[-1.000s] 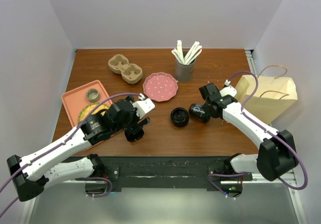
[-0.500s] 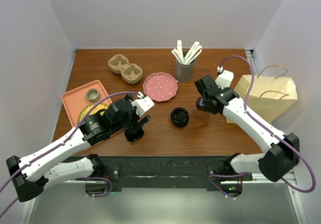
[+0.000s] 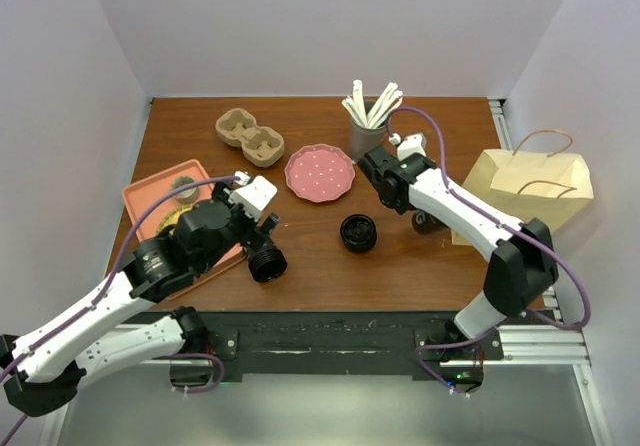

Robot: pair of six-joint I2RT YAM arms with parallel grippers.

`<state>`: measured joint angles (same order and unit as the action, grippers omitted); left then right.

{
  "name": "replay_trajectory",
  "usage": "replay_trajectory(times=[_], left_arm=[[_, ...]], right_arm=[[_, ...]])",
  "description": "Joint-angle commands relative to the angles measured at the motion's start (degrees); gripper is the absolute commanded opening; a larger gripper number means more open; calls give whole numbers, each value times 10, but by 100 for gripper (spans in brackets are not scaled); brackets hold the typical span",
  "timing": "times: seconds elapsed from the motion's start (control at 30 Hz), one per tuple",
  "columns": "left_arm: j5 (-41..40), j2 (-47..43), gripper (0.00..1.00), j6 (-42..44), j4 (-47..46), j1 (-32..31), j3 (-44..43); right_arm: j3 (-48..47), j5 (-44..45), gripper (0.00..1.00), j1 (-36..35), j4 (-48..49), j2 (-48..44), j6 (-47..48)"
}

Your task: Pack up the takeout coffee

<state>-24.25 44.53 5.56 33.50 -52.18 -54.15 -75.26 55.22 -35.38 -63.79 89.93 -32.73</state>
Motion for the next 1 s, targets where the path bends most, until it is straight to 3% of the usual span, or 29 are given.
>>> replay_trajectory(times=[0.0, 0.43, 0.73, 0.97], left_arm=[[-28, -14, 83, -23, -19, 0, -28], [-40, -39, 82, -67, 34, 0, -46], [-45, -47, 82, -79, 52, 0, -47], [-41, -42, 82, -80, 46, 0, -40]], right_arm=[[-52, 59, 22, -18, -30, 38, 48], [-119, 96, 24, -45, -18, 202, 58], [-128, 125, 27, -51, -25, 242, 25], [-125, 115, 38, -65, -34, 251, -9]])
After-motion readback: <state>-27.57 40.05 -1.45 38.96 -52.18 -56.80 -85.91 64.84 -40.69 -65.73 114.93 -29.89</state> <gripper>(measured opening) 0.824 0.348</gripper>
